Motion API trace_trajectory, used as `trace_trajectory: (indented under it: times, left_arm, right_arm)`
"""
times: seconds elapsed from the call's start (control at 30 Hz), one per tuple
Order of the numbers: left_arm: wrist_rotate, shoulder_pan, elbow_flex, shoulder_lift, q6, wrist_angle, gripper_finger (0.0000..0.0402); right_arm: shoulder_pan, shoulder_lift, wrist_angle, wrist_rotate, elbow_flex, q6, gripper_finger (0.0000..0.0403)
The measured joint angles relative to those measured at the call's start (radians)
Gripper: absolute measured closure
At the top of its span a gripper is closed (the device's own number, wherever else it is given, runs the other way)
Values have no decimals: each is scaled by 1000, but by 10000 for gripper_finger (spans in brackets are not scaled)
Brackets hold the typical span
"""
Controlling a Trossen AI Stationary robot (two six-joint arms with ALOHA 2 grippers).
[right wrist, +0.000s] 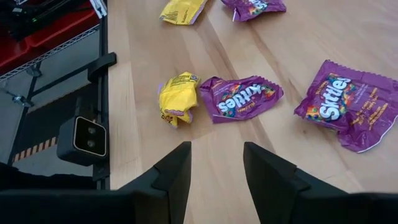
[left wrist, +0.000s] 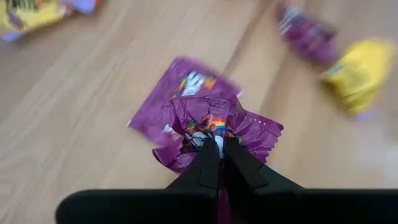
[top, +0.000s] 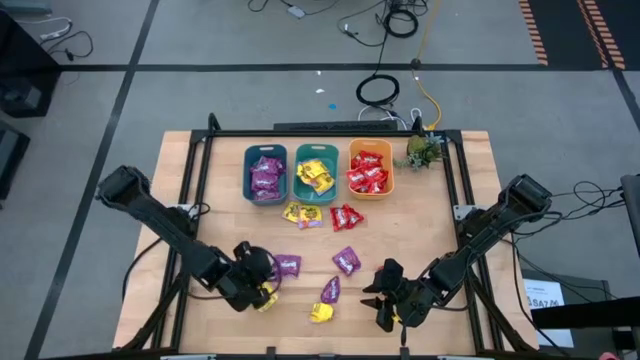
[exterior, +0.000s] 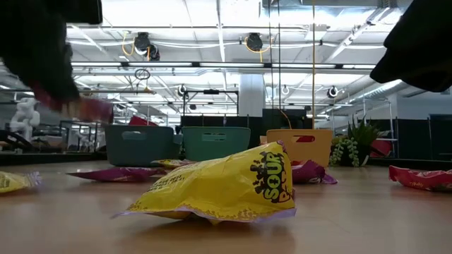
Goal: Sort candy
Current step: Put the violet candy into the blue bin
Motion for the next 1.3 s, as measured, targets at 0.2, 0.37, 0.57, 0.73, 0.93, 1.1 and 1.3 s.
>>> trace_trajectory:
  times: [0.2,0.37,0.57,0.73,0.93,1.1,1.3]
  left_arm:
    - [-42,19,2,-140,-8,-93,392]
    - [-41,91,2,-256,46,-209,392]
    - [-44,290,2,-364,266,-267,393]
    - [83,550,3,-381,548,-202,394]
    - [252,835,3,-373,794,-107,394]
    - [383,1018,-5,-372,922,-18,394]
    - [535,1181,-119,-370,941,142,394]
  right_arm:
    - [0,0,1,29,0,-33,264]
    - [-1,0,8,81,0,-44,264]
    - [-10,0,15,129,0,-52,264]
    - [-30,0,21,132,0,-52,264]
    - [-60,0,35,132,0,-52,264]
    - [-73,0,39,132,0,-38,264]
    - [-75,0,39,132,0,-30,264]
